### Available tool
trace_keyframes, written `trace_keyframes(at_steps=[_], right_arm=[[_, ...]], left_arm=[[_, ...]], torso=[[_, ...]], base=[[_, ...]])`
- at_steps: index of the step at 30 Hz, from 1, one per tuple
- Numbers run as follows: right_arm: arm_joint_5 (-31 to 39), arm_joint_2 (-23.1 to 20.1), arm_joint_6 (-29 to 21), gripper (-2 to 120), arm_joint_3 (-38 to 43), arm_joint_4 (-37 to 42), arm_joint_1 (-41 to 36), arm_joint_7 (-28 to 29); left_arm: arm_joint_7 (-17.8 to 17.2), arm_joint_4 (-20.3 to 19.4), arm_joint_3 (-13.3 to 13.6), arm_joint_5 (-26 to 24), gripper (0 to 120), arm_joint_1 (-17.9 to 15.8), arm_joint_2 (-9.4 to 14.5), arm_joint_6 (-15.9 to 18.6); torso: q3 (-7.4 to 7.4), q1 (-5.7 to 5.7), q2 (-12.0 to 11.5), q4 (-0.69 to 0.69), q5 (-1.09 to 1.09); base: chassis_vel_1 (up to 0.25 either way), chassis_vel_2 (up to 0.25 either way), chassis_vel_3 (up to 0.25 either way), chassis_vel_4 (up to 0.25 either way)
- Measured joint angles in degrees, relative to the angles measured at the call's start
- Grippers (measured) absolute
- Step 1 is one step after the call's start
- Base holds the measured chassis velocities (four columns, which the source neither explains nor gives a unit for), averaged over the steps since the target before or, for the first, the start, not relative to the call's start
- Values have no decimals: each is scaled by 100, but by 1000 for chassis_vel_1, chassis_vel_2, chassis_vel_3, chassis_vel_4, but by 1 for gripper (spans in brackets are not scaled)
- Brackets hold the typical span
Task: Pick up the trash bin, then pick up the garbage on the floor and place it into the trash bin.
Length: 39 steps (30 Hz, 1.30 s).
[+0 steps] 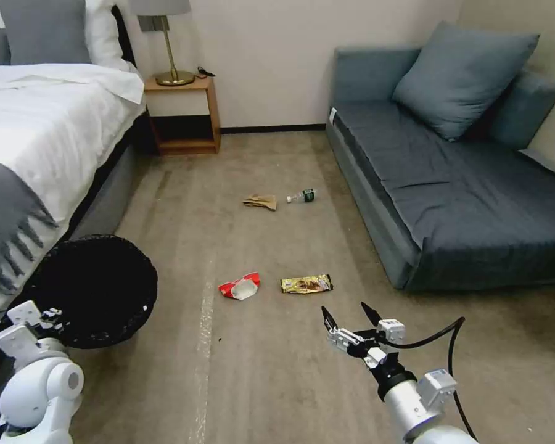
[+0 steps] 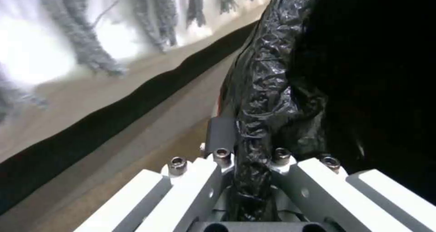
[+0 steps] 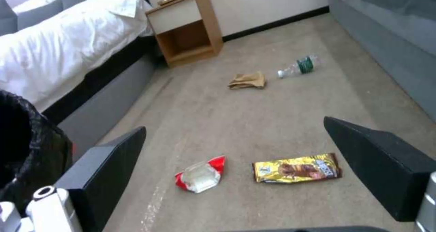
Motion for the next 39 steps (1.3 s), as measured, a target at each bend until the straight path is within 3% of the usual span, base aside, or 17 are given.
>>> trace_keyframes(at_steps=[24, 29, 39], right_arm=[[-244, 86, 113, 100, -88, -94, -91, -91], [-329, 122, 146, 100, -127, -152, -109, -111], [-445, 164, 188, 100, -172, -247, -97, -134]], left_arm=[[48, 136, -77, -97, 1, 4, 26, -55], [282, 131, -71, -65, 1, 55, 45, -30], [352, 163, -82, -69, 1, 38, 74, -11]], torso=[[-1, 0, 0, 0, 0], [0, 0, 0, 0, -1], [0, 0, 0, 0, 0]], base=[[-83, 89, 82, -86], [-92, 97, 91, -93], [-89, 82, 93, -92]])
